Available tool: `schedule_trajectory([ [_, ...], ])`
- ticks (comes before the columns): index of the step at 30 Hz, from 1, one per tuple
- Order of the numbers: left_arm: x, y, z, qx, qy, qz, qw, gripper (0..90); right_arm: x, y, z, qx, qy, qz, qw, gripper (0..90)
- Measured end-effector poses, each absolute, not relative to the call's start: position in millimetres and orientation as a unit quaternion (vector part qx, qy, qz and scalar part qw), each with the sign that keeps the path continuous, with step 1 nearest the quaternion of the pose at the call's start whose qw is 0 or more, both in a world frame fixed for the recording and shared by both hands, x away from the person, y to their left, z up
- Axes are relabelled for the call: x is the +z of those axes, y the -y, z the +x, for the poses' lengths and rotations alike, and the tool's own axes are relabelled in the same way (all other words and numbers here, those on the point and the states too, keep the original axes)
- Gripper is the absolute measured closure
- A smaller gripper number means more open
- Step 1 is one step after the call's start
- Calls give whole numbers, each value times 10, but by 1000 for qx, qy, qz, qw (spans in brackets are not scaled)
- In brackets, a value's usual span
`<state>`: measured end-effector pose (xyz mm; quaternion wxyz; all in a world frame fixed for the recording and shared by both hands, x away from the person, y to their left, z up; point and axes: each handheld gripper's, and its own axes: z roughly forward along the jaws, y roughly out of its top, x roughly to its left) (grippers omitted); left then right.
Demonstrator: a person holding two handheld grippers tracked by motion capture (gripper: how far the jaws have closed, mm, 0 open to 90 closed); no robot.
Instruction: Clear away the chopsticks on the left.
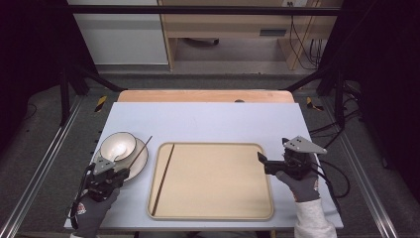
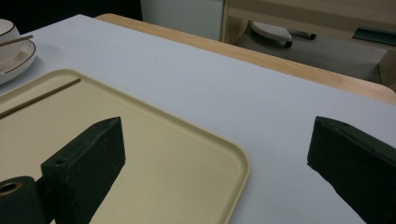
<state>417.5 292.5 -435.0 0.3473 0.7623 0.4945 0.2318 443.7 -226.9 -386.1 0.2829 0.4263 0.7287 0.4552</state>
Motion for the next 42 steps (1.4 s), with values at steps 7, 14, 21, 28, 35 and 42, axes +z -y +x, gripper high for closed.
schedule_trajectory([
  [7,-4322,-2769,4116,232,-490,760,358,837,-3854,2277,4430,456,-728,426,284,41],
  [14,-4291,-2621,4049,238,-493,749,373,839,-3857,2272,4431,455,-729,425,285,41],
  [21,-4285,-2502,3988,243,-505,733,385,839,-3846,2274,4419,459,-726,425,286,41],
  [28,-4286,-2396,3952,248,-514,720,395,839,-3850,2257,4420,458,-728,423,285,40],
  [35,-4252,-2181,3934,262,-515,711,400,839,-3841,2231,4407,459,-730,419,284,39],
  [42,-4240,-2027,3946,263,-530,695,408,839,-3817,2242,4389,463,-727,418,286,39],
])
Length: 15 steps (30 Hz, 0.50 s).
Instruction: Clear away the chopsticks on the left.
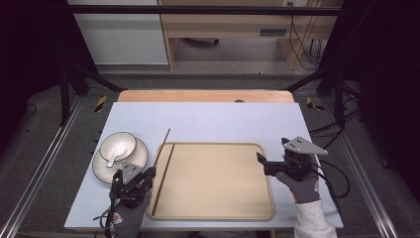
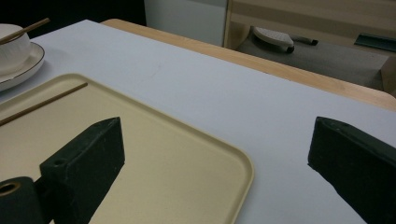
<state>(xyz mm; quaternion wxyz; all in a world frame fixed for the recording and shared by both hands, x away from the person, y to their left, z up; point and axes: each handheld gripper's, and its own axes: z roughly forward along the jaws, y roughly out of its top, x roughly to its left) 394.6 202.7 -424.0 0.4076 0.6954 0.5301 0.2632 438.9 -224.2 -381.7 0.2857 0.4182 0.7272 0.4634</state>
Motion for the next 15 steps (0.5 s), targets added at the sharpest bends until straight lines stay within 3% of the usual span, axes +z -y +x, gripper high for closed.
schedule_trajectory([
  [15,-4477,-1711,3955,255,-537,685,421,839,-3841,2218,4405,459,-732,417,283,38],
])
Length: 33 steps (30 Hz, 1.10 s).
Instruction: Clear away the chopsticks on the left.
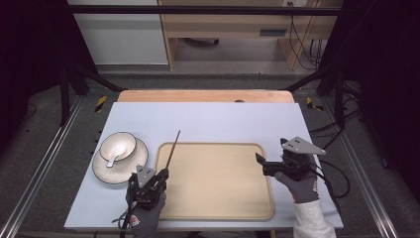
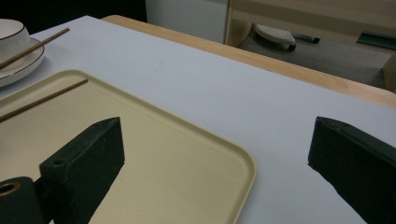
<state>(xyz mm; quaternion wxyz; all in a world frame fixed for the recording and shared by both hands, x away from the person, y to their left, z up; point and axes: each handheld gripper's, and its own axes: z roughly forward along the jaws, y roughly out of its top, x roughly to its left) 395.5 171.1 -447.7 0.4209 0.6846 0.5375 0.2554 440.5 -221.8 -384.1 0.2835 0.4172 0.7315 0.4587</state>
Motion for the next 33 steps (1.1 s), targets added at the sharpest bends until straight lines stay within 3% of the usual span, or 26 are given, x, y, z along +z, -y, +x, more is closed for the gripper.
schedule_trajectory([
  [16,-4738,-1605,4030,243,-553,696,387,838,-3864,2196,4419,453,-736,417,282,37],
  [33,-4772,-1599,4054,233,-561,712,353,822,-3875,2189,4426,448,-739,417,282,34],
])
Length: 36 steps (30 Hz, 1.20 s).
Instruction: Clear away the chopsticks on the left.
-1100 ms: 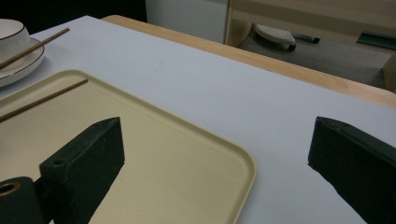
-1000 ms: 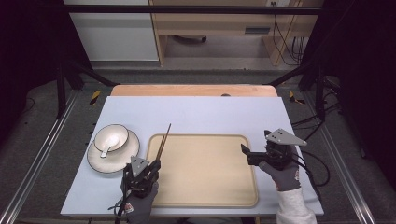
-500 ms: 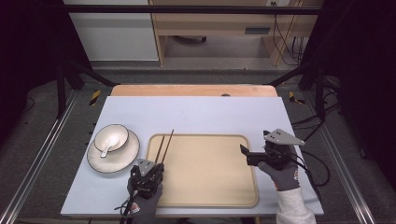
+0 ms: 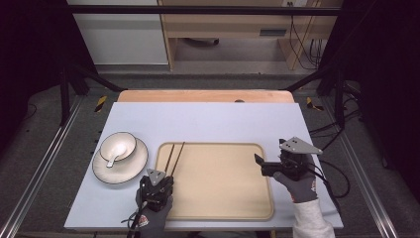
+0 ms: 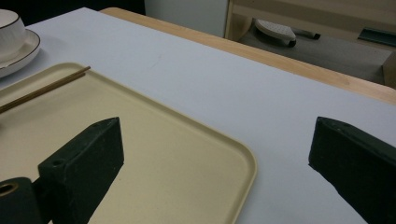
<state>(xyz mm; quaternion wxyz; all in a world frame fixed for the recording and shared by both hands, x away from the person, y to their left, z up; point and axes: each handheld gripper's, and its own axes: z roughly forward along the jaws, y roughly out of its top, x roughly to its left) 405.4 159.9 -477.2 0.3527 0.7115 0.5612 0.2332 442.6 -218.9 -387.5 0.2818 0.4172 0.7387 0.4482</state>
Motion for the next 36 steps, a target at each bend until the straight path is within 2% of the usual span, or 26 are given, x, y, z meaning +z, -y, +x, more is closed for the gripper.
schedule_trajectory([
  [11,-4767,-1592,4073,226,-560,718,346,810,-3868,2199,4426,449,-738,417,284,32],
  [18,-4654,-1637,4067,227,-546,716,372,771,-3852,2217,4417,451,-735,418,286,31],
  [27,-4335,-1740,4090,237,-509,715,417,690,-3816,2254,4392,460,-728,420,288,30],
  [36,-4037,-1950,4143,235,-455,736,443,537,-3770,2308,4361,470,-720,419,292,30],
])
